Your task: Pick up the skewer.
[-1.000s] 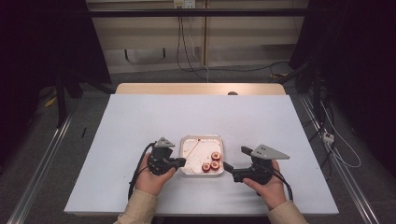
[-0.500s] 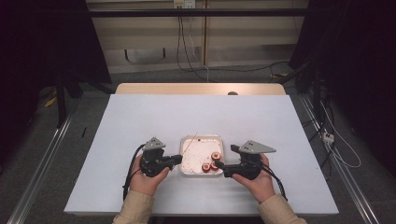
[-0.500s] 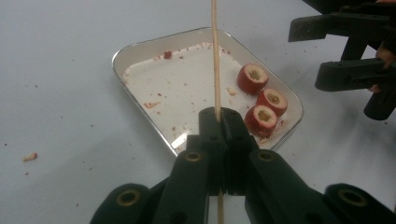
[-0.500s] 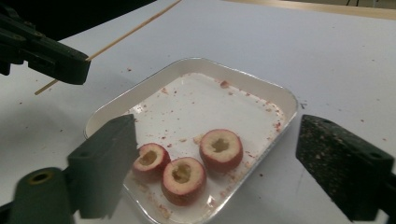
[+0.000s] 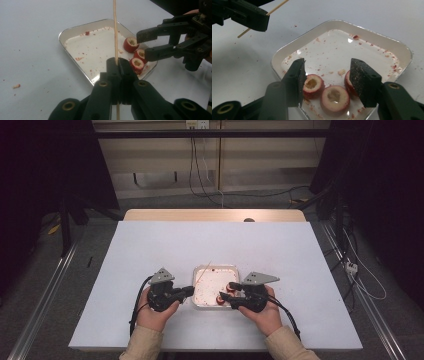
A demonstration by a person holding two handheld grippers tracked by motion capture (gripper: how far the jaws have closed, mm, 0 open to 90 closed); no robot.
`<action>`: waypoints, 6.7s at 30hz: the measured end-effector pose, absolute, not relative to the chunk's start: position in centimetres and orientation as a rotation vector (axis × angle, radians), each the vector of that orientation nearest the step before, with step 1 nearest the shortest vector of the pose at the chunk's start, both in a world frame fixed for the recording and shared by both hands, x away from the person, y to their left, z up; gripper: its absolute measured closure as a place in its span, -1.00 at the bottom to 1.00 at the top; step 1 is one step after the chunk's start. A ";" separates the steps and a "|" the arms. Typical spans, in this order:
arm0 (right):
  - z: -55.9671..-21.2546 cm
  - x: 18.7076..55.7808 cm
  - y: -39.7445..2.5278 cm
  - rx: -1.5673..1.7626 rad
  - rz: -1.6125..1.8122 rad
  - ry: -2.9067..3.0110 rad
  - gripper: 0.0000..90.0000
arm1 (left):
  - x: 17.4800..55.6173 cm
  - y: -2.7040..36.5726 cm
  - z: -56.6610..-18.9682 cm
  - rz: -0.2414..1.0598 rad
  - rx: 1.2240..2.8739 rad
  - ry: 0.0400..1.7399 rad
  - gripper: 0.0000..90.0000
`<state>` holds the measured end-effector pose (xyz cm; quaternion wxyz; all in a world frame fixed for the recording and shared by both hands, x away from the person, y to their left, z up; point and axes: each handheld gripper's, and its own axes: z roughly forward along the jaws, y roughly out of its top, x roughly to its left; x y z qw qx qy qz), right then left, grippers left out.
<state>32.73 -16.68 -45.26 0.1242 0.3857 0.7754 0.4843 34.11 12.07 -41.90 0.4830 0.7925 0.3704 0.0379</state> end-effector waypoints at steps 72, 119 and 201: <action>-46.5 34.3 -15.1 1.247 1.441 2.356 0.29 | 34.1 11.7 -42.0 0.061 1.976 0.888 0.97; -46.7 34.7 -14.1 1.408 1.494 2.318 0.47 | 34.1 12.0 -41.9 0.082 1.972 0.897 0.97; -41.2 35.8 -18.5 1.696 1.983 1.830 0.65 | 32.1 9.0 -42.1 0.023 1.943 0.826 0.98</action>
